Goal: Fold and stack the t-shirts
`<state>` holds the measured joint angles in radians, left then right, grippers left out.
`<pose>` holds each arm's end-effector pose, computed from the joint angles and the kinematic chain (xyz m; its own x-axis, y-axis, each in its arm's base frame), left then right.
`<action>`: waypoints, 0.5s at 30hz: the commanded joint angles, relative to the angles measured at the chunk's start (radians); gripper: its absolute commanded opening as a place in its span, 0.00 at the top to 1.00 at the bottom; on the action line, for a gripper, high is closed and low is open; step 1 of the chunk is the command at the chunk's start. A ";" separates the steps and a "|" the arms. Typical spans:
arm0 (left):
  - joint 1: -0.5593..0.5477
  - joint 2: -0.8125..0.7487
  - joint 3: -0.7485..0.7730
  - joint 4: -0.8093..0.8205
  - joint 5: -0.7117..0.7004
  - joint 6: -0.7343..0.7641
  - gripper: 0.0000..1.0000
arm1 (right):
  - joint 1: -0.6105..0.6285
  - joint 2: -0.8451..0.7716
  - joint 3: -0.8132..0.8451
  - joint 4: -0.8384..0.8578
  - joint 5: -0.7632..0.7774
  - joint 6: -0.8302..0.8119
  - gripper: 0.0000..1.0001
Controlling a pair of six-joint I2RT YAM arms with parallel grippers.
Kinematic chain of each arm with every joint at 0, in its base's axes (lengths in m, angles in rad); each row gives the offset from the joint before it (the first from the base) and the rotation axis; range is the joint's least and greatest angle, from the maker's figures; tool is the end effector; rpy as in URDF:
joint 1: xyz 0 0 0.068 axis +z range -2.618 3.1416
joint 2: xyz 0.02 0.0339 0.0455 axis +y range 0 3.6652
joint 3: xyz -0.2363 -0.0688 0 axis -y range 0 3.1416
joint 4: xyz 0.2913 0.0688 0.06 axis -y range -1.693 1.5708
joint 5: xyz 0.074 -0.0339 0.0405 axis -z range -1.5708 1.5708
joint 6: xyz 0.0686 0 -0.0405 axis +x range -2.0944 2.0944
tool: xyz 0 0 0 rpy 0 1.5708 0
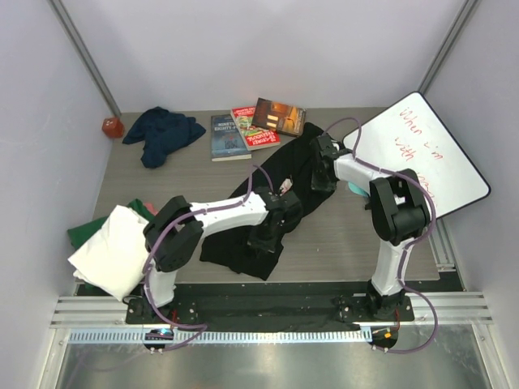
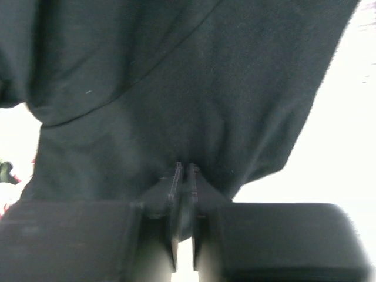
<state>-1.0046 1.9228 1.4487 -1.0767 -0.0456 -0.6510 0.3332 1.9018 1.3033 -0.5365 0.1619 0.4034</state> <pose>0.2123 -0.3282 0.1132 -0.9372 0.3460 -0.0435 0.3453 0.9382 0.0241 0.4110 0.1305 0.0940 -0.8894 0.1021 -0.4456 0.0985 0.9946 0.0313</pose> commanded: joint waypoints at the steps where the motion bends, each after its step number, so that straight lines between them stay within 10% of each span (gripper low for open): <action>1: -0.011 0.060 -0.045 0.090 0.093 -0.009 1.00 | 0.003 0.088 0.023 -0.008 0.033 0.029 0.94; 15: -0.023 0.071 -0.120 0.098 0.131 0.048 1.00 | -0.039 0.345 0.410 -0.121 0.094 0.005 0.99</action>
<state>-1.0145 2.0010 1.3758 -1.0130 0.0368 -0.6350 0.3241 2.1464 1.6245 -0.6228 0.2237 0.4198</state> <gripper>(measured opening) 0.003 0.020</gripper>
